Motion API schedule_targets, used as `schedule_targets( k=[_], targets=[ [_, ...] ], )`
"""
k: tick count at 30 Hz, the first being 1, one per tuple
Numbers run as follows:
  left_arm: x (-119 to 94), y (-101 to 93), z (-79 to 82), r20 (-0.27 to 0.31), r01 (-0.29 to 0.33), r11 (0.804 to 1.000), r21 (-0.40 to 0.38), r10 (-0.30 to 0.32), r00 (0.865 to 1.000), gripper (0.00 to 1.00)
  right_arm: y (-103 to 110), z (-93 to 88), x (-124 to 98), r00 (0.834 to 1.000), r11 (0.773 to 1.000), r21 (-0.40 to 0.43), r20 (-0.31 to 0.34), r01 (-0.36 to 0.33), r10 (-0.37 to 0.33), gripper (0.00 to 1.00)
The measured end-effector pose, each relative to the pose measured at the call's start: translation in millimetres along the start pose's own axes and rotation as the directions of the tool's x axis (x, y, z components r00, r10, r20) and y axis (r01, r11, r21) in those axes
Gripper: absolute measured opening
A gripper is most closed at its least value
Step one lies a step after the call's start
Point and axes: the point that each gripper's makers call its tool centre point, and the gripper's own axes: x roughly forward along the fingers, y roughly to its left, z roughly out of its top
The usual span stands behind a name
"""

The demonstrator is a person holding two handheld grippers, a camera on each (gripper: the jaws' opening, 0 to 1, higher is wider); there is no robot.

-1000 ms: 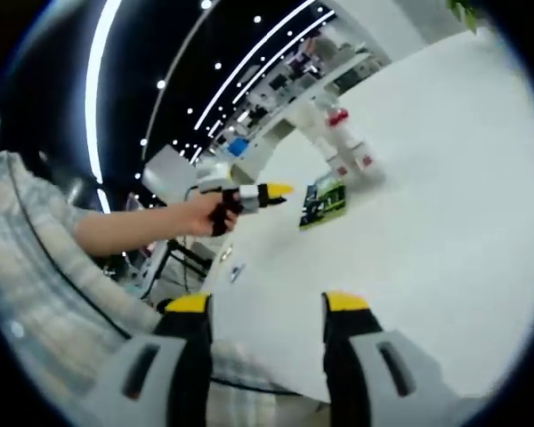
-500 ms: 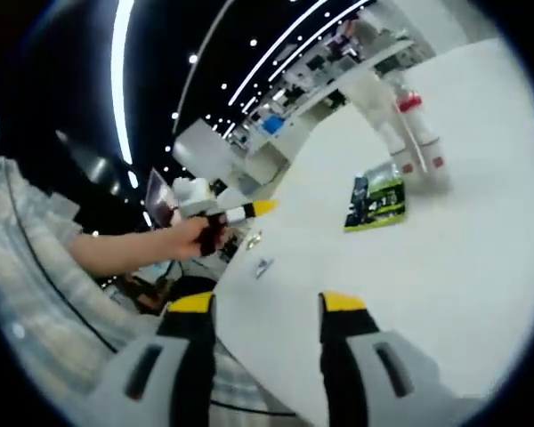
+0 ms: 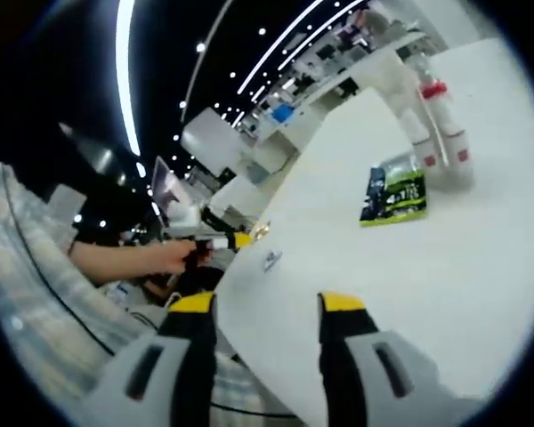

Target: Arrange the skincare products in the storage area until every visible bottle or jar stands upright without overlapping.

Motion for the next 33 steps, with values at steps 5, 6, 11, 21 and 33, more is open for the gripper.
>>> schedule_targets(
  k=[5,6,11,21,33],
  targets=[
    [7,-5.3,-5.8,-0.023,0.014,0.996,-0.089,-0.016,1.0,0.16,-1,-4.4,-8,1.0,1.0,0.003,-0.002,0.015,-0.015,0.43],
    [10,-6.6,-6.0,-0.031,0.009,0.997,-0.082,-0.012,0.999,0.2,-2,-4.9,-10,1.0,1.0,0.003,-0.001,0.023,-0.023,0.43],
    [20,-14.2,-10.3,-0.083,0.008,0.999,-0.032,-0.011,0.997,0.47,-4,-2.6,-19,0.998,0.999,0.015,0.028,0.047,-0.048,0.43],
    [30,-19.9,-25.9,-0.178,-0.008,0.993,0.115,0.029,0.984,0.62,-3,-8.3,-24,0.995,0.996,0.037,0.055,0.078,-0.08,0.43],
    [31,-25.1,-22.8,-0.165,0.012,0.99,0.137,0.01,0.986,0.43,0,-4.5,-21,0.996,0.997,0.027,0.048,0.073,-0.075,0.43]
  ],
)
